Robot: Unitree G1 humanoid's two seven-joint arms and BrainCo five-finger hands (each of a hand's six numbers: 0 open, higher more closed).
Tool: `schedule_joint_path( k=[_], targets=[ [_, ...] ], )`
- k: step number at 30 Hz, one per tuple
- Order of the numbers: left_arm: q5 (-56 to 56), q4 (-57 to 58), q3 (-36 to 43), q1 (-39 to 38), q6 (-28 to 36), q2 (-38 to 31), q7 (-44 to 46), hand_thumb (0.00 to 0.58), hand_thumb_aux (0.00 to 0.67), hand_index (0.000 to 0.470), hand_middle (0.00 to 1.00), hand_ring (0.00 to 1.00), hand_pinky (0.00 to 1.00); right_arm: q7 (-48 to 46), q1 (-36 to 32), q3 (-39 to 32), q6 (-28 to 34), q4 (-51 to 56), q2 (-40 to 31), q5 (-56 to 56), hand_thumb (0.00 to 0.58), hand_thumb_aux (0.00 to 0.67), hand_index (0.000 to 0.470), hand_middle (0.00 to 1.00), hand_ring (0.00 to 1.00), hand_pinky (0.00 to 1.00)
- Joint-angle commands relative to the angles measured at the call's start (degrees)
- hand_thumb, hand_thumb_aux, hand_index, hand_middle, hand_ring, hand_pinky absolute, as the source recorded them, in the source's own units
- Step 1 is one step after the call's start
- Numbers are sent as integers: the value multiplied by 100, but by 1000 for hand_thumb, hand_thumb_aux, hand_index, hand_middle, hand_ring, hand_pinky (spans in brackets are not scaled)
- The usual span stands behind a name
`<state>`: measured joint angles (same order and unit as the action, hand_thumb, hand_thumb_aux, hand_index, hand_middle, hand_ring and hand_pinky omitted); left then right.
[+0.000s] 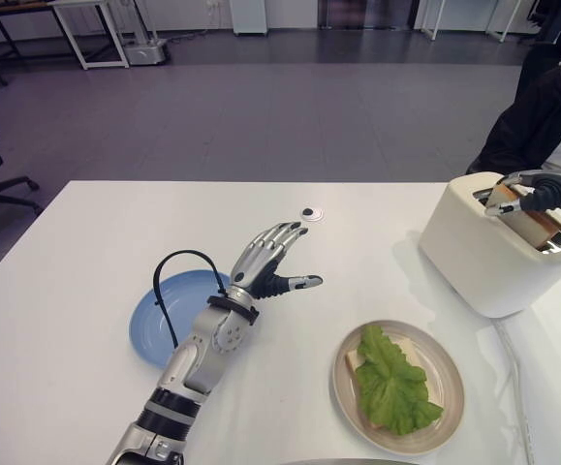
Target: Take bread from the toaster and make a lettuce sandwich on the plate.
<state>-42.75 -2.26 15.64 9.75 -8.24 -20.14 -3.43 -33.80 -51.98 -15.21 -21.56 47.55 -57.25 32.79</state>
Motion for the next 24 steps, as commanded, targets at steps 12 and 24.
schedule_joint_path(
  k=[12, 24],
  targets=[
    [-63, -15, 68, -86, 41, 39, 13, 0, 0, 0, 0, 0, 0, 293, -677, 204, -245, 64, -12, -173, 580, 670, 470, 0, 0, 0],
    [43, -54, -91, -2, 5, -128, 80, 0, 0, 0, 0, 0, 0, -1974, -772, 1243, 185, -1007, 1052, -3354, 580, 670, 470, 0, 0, 0]
  ],
)
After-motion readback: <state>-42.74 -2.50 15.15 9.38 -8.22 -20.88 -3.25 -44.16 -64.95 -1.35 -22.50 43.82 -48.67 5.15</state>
